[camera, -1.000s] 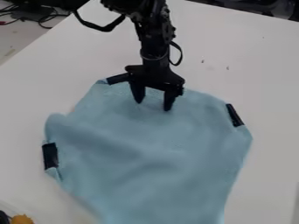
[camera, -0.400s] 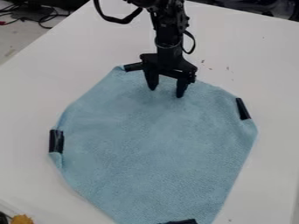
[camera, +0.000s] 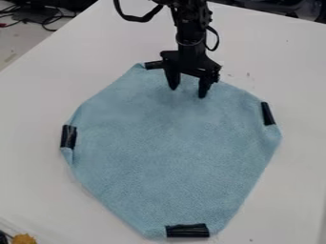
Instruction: Stretch the cloth from the left to top right
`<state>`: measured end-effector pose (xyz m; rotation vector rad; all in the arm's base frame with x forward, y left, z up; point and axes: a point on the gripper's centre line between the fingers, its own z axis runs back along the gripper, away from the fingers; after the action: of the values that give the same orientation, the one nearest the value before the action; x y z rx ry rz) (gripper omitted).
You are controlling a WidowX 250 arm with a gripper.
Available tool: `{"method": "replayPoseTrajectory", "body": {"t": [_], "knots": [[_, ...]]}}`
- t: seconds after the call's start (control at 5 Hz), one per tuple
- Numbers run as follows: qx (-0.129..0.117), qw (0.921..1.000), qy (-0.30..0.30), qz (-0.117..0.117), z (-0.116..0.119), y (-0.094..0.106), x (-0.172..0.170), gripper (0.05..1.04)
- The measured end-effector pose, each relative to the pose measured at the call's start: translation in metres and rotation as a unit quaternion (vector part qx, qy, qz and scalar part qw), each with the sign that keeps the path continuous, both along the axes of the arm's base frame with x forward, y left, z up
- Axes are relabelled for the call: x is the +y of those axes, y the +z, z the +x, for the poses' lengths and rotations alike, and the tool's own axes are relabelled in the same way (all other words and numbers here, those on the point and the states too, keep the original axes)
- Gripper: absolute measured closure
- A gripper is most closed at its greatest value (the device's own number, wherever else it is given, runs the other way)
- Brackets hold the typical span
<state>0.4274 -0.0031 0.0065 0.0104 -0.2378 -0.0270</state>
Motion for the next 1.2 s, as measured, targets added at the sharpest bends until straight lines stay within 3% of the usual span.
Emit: {"method": "replayPoseTrajectory", "body": {"t": [0.8, 1.2], "knots": [[0.001, 0.9988, -0.048, 0.008, 0.038, 0.003, -0.003, 0.082], [0.035, 0.9976, -0.047, 0.035, 0.019, 0.006, -0.001, 0.083]]}}
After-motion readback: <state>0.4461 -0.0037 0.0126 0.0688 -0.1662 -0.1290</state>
